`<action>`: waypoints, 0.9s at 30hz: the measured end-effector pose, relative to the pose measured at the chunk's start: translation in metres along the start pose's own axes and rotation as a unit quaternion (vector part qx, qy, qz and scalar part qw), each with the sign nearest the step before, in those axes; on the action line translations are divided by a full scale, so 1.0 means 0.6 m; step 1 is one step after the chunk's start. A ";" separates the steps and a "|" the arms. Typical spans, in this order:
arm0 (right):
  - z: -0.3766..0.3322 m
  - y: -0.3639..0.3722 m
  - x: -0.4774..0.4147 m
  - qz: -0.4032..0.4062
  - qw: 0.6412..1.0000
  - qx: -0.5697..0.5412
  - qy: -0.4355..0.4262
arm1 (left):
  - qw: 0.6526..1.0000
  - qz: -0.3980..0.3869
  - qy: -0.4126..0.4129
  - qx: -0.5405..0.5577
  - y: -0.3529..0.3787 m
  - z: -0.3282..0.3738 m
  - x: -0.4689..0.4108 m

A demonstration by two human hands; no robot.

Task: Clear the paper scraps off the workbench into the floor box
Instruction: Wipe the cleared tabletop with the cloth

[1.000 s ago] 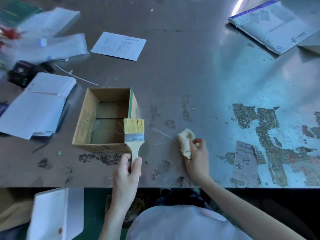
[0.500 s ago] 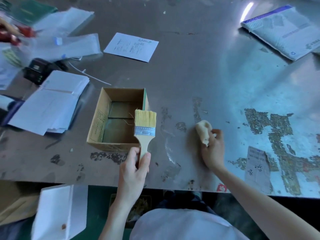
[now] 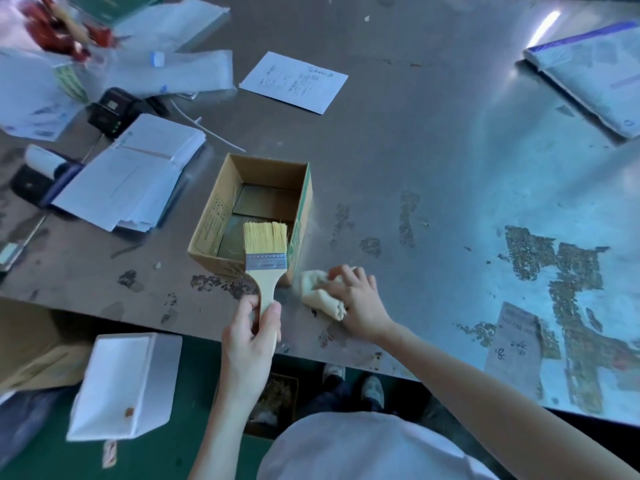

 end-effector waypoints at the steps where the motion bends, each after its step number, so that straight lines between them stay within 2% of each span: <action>1: 0.002 0.004 0.009 -0.009 1.000 -0.008 -0.025 | 1.000 0.007 -0.001 0.005 0.003 0.002 0.005; 4: 0.032 -0.009 0.009 -0.020 0.997 -0.073 -0.026 | 1.000 0.022 -0.001 0.012 0.013 0.007 0.019; 7: 0.105 -0.052 0.000 0.057 0.985 -0.136 0.091 | 0.999 0.029 -0.008 0.019 0.022 0.008 0.036; 11: 0.205 -0.092 0.028 0.135 0.964 -0.113 0.197 | 0.998 0.052 -0.017 0.010 0.038 0.007 0.071; 15: 0.186 -0.083 0.068 0.166 0.956 -0.096 0.223 | 0.997 0.064 -0.046 0.003 0.057 -0.006 0.105; 17: 0.148 -0.066 0.082 0.155 0.964 -0.079 0.201 | 0.996 0.068 -0.061 0.003 0.065 -0.009 0.123; 22: 0.036 0.002 0.110 0.051 0.997 -0.031 0.039 | 0.989 0.117 -0.088 0.022 0.080 -0.001 0.159; 27: 0.023 0.005 0.113 -0.019 0.996 -0.041 -0.075 | 0.968 0.157 -0.159 0.110 0.082 -0.007 0.202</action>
Point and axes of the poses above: each hand's wrist, its own x-axis away from the middle knuckle, its own y-axis out of the palm, z = x × y, the point moved 4 cm from there along -x, towards the middle knuckle, and after that the axes turned 5 degrees about y, right-handed, at the moved point
